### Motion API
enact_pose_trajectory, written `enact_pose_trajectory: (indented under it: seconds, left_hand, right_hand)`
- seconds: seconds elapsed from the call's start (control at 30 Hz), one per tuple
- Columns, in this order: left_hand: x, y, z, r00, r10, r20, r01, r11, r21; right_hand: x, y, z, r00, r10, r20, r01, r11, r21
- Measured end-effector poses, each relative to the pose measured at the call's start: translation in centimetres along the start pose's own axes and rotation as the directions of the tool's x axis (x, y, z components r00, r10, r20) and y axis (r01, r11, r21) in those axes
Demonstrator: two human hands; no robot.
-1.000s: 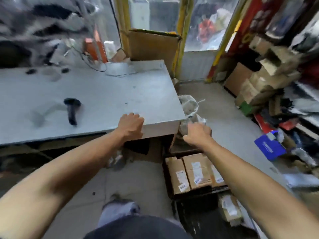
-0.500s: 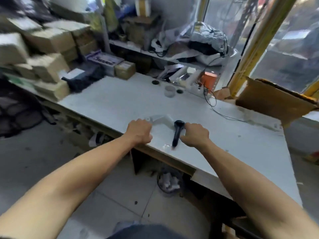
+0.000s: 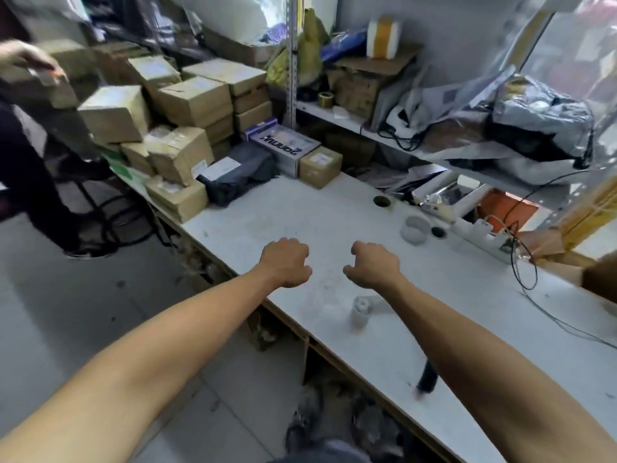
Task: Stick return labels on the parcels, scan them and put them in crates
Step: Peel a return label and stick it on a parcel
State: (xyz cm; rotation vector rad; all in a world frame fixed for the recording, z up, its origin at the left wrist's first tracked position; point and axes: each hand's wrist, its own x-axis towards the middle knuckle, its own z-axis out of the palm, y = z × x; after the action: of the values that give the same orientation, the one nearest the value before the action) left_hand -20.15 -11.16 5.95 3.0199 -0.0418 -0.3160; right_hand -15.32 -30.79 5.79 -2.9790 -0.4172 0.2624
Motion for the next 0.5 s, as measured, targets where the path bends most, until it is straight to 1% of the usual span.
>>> enact_pose_trajectory:
  seconds: [0.1,0.23,0.3,0.5]
  left_hand:
    - [5.7,-1.8,-1.2,1.000,-0.006,-0.022,0.006,1.000,-0.023]
    - [13.1,-3.4,-3.2,0.999,-0.024,0.023,0.025,0.998,-0.050]
    - [16.6,-4.2,-4.0,1.000,-0.027,0.006,0.027,0.998,-0.061]
    - [26.0,-6.9,-5.5,1.000,-0.029,-0.011,0.027,0.990,-0.140]
  right_hand:
    - [6.2,-0.3,-0.2,1.000,0.009,-0.024,-0.009,1.000,0.024]
    - [13.8,-0.2,-1.3,0.999,0.031,-0.008,-0.030,0.997,0.071]
    - [17.3,-0.2,-2.0,0.999,0.040,-0.011,-0.039,0.997,0.069]
    - [24.7,-0.4,-2.5,0.994,0.104,0.031,-0.107,0.990,0.092]
